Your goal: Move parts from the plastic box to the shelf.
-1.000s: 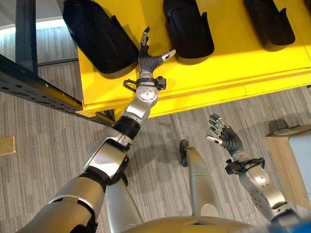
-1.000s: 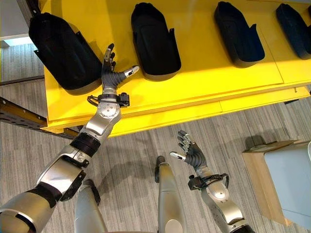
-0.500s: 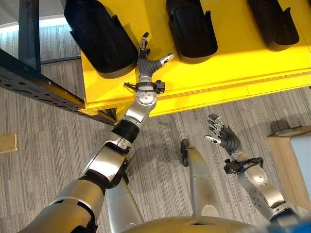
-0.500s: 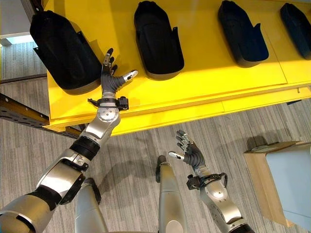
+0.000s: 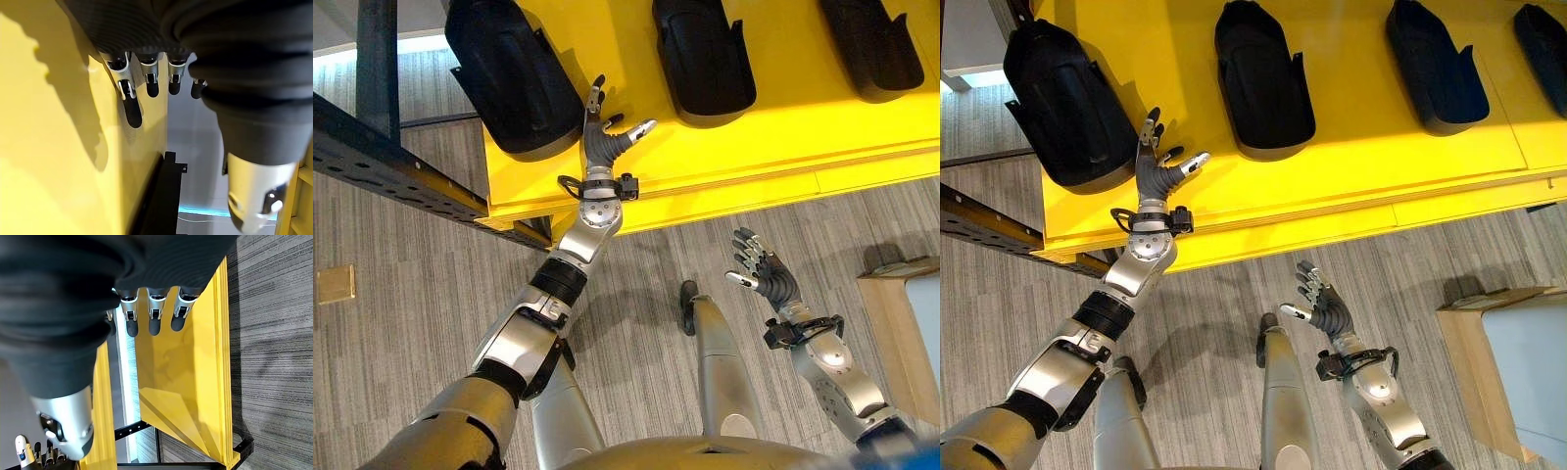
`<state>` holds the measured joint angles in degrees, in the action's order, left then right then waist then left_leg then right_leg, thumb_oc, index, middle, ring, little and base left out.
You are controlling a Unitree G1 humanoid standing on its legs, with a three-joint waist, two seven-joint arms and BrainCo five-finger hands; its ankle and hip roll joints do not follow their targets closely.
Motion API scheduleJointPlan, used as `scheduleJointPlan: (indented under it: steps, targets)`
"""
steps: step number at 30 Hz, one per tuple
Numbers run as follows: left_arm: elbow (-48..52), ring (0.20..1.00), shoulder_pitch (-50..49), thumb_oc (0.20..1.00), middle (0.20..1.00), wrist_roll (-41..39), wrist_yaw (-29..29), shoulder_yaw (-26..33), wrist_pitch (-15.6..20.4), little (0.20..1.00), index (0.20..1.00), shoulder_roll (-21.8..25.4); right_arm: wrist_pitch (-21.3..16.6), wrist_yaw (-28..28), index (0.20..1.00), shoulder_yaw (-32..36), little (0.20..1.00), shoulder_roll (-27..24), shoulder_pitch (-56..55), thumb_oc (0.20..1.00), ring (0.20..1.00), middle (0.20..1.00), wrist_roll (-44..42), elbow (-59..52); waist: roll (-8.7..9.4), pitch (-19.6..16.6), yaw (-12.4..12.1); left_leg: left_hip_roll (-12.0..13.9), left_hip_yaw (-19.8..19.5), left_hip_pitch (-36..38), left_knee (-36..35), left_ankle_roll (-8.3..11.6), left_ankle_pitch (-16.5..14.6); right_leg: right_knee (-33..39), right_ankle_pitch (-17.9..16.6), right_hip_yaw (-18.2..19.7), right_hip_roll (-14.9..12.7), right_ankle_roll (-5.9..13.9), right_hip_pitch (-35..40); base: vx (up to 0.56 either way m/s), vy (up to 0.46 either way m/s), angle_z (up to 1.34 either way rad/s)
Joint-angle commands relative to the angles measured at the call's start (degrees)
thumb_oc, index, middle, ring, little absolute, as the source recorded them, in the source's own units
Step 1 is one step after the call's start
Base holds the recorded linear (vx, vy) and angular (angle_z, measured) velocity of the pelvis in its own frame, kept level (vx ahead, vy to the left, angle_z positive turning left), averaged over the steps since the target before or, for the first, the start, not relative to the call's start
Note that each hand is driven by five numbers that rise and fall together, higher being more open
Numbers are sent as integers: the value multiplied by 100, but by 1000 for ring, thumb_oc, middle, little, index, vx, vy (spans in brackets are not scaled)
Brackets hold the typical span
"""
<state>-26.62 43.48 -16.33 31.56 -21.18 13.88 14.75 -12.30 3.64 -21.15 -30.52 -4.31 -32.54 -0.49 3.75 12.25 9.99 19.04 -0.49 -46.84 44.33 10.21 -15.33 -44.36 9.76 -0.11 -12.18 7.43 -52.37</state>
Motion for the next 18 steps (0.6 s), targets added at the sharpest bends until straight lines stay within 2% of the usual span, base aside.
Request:
scheduleJointPlan:
  steps: [1, 18]
  targets:
    - [-32, 1000, -249, 1000, 1000, 0, -22, 158, 27, 1000, 1000, 119, -316, 42, 1000, -29, 1000, -291, 95, 1000, 1000, 1000, -126, -249, -9, 69, 38, -181, 90, -431, -284, -362, 592, -94, 101, -134, 2, -262, 180, 0, 0, 0]
    - [974, 1000, -679, 1000, 1000, 248, -260, 252, 96, 1000, 1000, 383, -330, 57, 1000, 102, 1000, -222, 98, 1000, 1000, 1000, -95, -247, -20, 142, -58, -227, 87, -409, -276, -384, 591, -68, 80, -145, -21, -264, 243, 0, 0, 0]
